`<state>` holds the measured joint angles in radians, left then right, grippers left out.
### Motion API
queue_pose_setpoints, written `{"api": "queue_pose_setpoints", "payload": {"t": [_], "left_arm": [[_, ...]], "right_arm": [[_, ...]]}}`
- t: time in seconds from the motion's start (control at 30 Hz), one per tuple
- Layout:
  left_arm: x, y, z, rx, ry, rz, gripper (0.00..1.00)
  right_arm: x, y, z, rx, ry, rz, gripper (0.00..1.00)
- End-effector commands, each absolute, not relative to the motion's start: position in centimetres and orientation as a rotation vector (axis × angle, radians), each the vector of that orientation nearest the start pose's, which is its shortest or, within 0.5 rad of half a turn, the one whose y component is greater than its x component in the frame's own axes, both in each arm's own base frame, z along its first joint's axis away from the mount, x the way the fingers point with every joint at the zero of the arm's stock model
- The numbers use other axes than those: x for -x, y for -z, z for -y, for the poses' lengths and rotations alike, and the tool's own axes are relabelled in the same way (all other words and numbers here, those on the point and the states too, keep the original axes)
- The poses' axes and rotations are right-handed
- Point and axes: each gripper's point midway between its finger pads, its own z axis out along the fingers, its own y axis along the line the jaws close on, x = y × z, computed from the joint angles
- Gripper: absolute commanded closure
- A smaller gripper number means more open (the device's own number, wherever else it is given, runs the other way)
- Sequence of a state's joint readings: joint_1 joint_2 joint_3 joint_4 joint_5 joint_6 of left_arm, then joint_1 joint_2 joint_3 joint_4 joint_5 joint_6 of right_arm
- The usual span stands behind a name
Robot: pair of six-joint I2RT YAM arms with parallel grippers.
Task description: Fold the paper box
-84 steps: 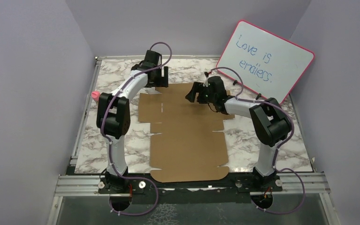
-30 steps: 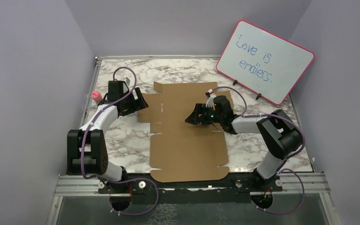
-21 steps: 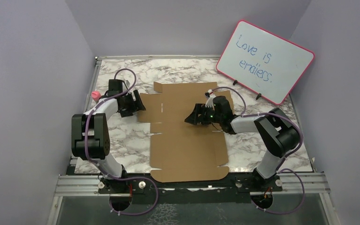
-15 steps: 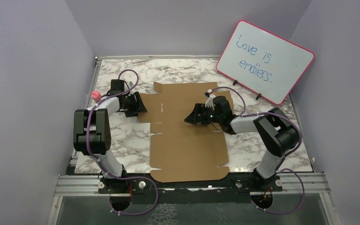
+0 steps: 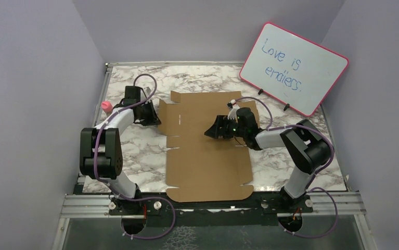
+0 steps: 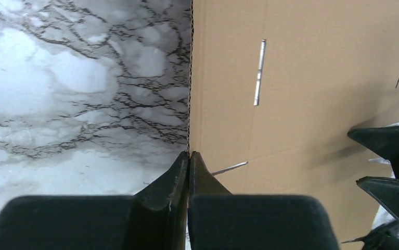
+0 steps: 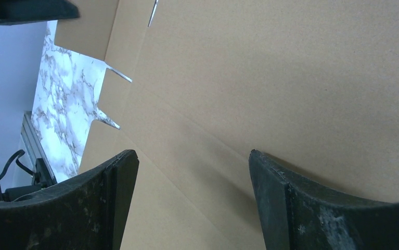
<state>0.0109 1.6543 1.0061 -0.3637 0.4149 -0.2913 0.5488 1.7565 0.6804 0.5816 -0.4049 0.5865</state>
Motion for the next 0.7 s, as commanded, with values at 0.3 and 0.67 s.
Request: {"api": "queue_pose_setpoints", "payload": {"t": [0.3, 0.67], "left_arm": [[-35.8, -8.0, 8.4, 0.090, 0.130, -2.586, 1.00], [-36.2, -10.7, 10.9, -0.011, -0.016, -2.536, 1.00]], "right_arm": [[-30.7, -2.8, -28.7, 0.176, -1.036, -2.232, 0.19], [-30.9, -2.4, -28.4, 0.153, -1.011, -2.229, 0.19]]}}
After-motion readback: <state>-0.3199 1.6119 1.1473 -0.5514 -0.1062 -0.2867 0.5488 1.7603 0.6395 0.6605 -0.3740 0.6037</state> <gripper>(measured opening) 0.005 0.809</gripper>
